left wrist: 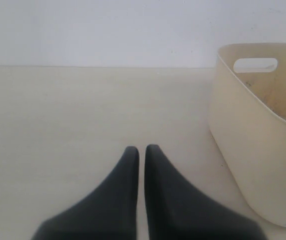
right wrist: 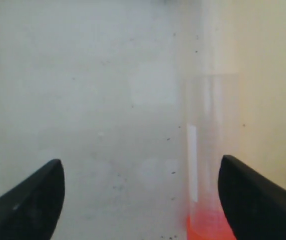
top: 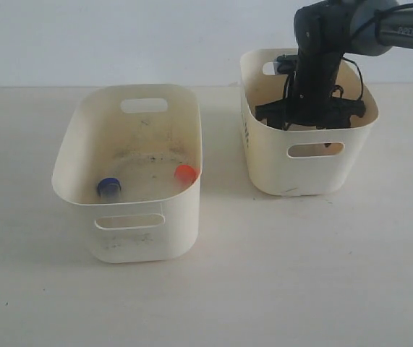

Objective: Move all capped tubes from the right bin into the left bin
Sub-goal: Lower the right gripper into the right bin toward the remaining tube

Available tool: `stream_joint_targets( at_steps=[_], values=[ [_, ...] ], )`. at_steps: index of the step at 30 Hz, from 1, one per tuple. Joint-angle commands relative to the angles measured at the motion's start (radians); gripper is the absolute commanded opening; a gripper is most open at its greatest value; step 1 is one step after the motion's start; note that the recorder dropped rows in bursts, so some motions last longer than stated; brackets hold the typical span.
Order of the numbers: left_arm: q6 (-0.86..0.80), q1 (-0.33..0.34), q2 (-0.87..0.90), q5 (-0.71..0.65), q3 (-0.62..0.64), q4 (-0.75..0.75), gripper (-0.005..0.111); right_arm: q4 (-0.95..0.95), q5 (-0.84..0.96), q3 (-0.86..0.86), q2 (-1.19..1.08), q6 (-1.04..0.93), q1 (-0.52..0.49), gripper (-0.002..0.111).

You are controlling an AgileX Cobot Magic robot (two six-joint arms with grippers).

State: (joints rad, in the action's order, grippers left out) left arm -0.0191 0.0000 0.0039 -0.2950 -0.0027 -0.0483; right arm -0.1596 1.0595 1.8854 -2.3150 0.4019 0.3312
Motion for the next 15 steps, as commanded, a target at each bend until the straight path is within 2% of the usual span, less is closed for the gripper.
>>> stream_joint_targets(
  at_steps=[1, 15],
  values=[
    [0.002, -0.004, -0.004, -0.001, 0.003, -0.009, 0.004, -0.165, 0.080, 0.001, 0.003, 0.007, -0.032, 0.078],
    [0.002, -0.004, -0.004, -0.001, 0.003, -0.009, 0.004, -0.122, 0.111, 0.001, -0.043, 0.008, -0.032, 0.078]
  ],
)
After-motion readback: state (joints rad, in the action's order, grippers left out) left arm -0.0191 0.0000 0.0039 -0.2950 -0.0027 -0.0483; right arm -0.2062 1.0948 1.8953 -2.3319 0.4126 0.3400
